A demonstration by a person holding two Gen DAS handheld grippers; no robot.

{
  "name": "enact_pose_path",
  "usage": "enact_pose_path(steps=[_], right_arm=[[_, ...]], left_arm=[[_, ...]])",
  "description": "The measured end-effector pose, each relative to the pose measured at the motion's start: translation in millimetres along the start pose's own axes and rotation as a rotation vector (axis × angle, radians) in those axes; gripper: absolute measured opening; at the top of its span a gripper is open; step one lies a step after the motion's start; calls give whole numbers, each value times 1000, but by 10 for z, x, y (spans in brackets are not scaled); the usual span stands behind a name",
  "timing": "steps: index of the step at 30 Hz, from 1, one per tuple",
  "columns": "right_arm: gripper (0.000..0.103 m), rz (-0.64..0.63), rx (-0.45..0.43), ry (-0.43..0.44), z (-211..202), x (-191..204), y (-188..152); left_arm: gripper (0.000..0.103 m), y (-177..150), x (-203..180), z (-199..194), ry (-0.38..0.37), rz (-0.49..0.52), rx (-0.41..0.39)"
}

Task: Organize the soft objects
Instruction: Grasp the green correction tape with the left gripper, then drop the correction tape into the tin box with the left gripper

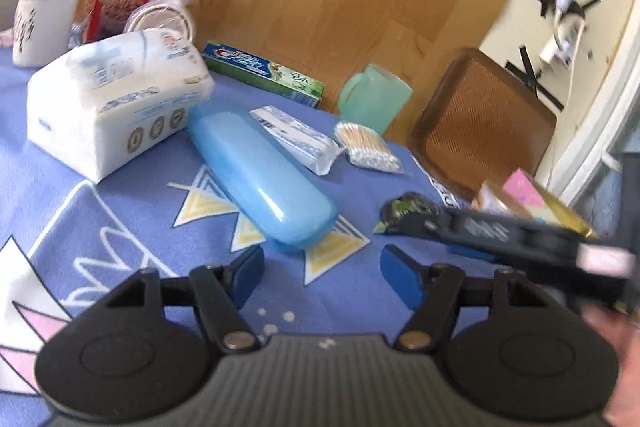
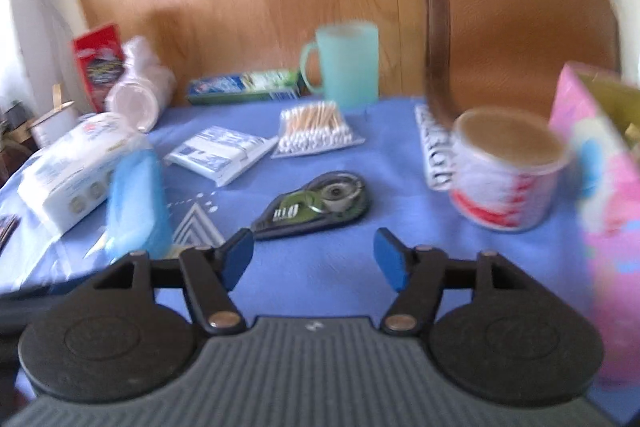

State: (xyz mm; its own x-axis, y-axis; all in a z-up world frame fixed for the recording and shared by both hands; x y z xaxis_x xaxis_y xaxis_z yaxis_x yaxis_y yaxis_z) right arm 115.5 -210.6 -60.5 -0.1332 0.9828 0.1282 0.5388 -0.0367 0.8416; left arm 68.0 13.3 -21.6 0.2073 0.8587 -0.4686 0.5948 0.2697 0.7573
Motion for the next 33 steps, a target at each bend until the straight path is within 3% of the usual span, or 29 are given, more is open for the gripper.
enact_pose_path(steps=[3, 5, 6, 11, 16, 21, 24, 25, 26, 29, 33], right_arm=[[83, 82, 22, -10, 203, 29, 75], [82, 66, 19, -52, 274, 60, 117], [74, 49, 13, -68, 279, 67, 120], [73, -40, -33, -86, 113, -3, 28], [73, -23, -15, -7, -79, -149, -127], [74, -111, -8, 103, -514, -230, -442], [78, -194, -42, 121, -808, -308, -666], [88, -211, -58, 105, -863, -315, -718], [92, -223, -82, 66, -937, -353, -772], [92, -243, -108, 10, -1030, -381, -867], [86, -234, -102, 45, -1043, -311, -901]], left_arm=[[70, 2, -19, 11, -5, 8, 3], [71, -4, -29, 16, -9, 14, 4], [71, -5, -22, 12, -12, 14, 5], [71, -11, -18, 12, -14, 12, 7], [72, -10, -23, 28, -15, 25, 15], [74, -13, -67, 58, -20, 54, 35], [75, -38, -170, 93, -51, 97, 68], [75, -56, -228, 98, -63, 115, 78], [75, -76, -284, 102, -79, 122, 86], [73, -148, -505, 156, -183, 100, 145], [66, -279, -863, 241, -269, 144, 246]])
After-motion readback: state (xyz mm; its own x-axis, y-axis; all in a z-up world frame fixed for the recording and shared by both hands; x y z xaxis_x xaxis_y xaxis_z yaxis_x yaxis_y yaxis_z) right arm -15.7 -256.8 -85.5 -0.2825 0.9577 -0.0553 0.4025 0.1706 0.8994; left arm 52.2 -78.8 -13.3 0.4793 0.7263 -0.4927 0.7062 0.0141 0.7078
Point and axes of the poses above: each gripper's, at about its wrist camera, not at the fingertips, and z roughly the way its jaws point, x to its left, y to its top, the point moved 5 cm from there along z, roughly the way its jaws point, and after that the axes turned 6 degrees about -y, right-handed, at the moved point
